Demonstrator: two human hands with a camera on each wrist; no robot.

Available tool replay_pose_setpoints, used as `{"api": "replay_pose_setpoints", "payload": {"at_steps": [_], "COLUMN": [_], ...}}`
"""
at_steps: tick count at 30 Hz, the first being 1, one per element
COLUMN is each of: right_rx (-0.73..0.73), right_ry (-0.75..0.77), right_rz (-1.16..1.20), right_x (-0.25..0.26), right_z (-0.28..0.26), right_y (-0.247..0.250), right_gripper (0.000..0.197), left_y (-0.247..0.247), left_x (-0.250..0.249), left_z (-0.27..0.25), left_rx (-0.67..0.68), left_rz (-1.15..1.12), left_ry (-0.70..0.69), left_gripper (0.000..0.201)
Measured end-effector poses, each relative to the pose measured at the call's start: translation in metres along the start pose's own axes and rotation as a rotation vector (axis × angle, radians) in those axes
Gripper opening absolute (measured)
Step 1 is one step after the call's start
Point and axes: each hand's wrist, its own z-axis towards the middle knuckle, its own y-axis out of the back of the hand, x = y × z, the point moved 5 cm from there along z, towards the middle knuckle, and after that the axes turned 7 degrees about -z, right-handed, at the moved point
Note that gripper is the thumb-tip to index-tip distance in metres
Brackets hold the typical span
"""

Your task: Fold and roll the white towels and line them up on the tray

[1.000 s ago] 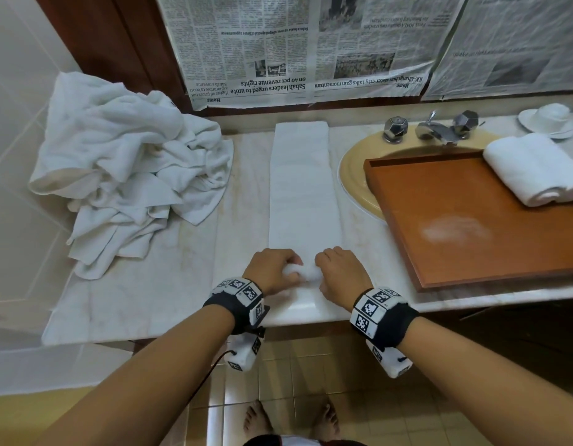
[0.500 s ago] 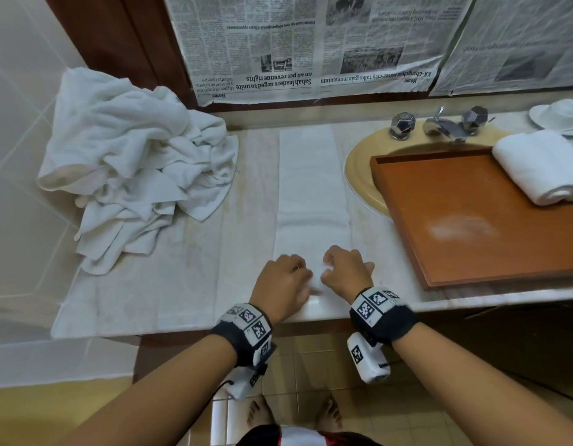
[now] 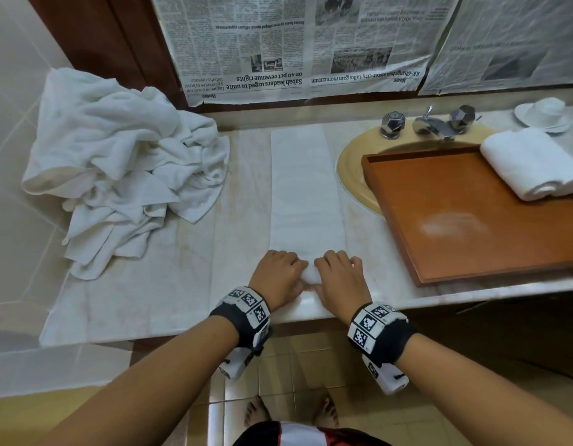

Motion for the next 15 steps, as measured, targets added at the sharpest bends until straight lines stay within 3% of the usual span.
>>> {"api": "replay_pose_setpoints", "payload": {"at_steps": [4,9,12,15], "right_rx": [0.067,0.259,0.306,0.267], "right_ry": [0.045,-0.086,-0.129,-0.197], "right_rz": [0.176,0.511,0.546,0.486], "right_x": [-0.010,-0.024,-0.024,-0.019], "right_z": [-0.005,-0.002,0.010,0.020], "right_y": [0.001,-0.007,-0.006,-0.003], "right_gripper": [0.042,0.020,0.012,0.013], "left_y": [0.007,-0.001,-0.006,-0.001], "left_x": [0.012,0.018,0.019,0.024], "left_z": [-0.006,-0.016,-0.011,-0.008], "left_rx": [0.176,0.222,0.231,0.134], "left_rz": [-0.163,-0.491,-0.407,-0.252], "left_ry": [0.140,0.352,0.421,0.434], "left_gripper": [0.040,0.030,0.033,0.033]}}
